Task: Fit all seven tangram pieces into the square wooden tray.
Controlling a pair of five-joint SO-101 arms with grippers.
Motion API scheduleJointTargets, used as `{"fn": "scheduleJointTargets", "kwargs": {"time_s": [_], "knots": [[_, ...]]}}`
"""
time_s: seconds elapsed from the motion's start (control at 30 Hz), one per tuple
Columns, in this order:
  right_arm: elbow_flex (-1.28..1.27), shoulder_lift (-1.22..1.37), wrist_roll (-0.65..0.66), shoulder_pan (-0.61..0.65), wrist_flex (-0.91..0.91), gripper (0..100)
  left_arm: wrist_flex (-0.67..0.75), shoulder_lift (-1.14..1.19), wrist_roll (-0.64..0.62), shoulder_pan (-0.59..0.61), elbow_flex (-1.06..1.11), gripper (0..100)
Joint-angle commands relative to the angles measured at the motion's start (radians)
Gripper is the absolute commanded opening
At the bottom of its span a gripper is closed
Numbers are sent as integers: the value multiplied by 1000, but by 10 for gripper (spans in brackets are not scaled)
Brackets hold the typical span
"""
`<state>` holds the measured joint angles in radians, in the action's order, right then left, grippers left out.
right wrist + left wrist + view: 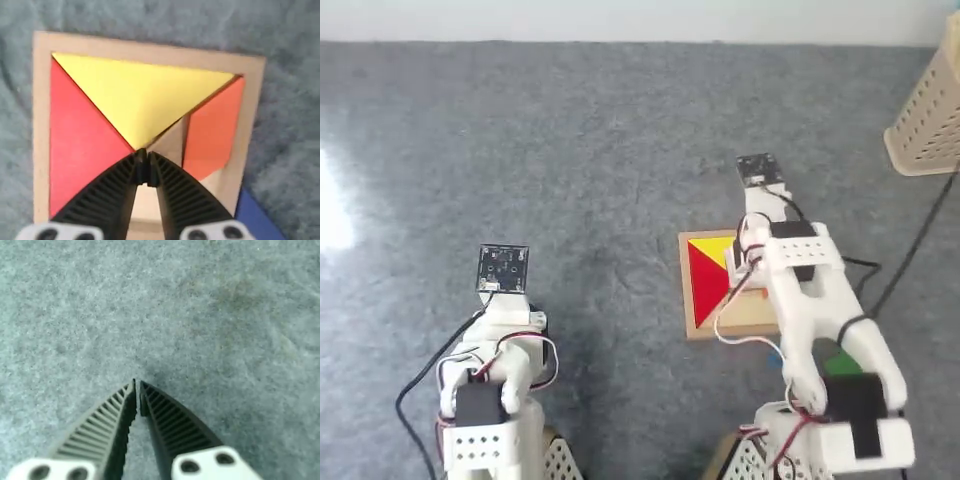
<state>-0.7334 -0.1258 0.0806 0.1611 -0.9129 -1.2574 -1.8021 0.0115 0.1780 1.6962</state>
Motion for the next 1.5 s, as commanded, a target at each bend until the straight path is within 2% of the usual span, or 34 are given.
{"fn": "scheduleJointTargets", "kwargs": {"time_s": [0.0,0.13,0.37,0.53,0.77,0.87,1.0,1.23,1.47], "knots": [[71,33,-9,-31,-38,7,-5,-17,-6,0,-12,12],[74,41,5,-36,-50,7,-5,-17,-6,0,-12,12],[-15,36,143,35,-65,7,-5,-17,-6,0,-12,12],[-23,-15,141,30,-93,7,-5,-17,-6,0,-12,12],[-104,-292,95,30,-127,7,-5,-17,-6,0,-12,12],[-118,-338,55,38,-150,69,-5,-17,-6,0,-12,12],[-124,-334,38,58,-156,195,-5,-17,-6,0,-12,12],[-115,-176,37,70,-90,199,-5,-17,-6,0,-12,12],[-49,-70,34,71,-108,197,-5,-17,-6,0,-12,12]]}}
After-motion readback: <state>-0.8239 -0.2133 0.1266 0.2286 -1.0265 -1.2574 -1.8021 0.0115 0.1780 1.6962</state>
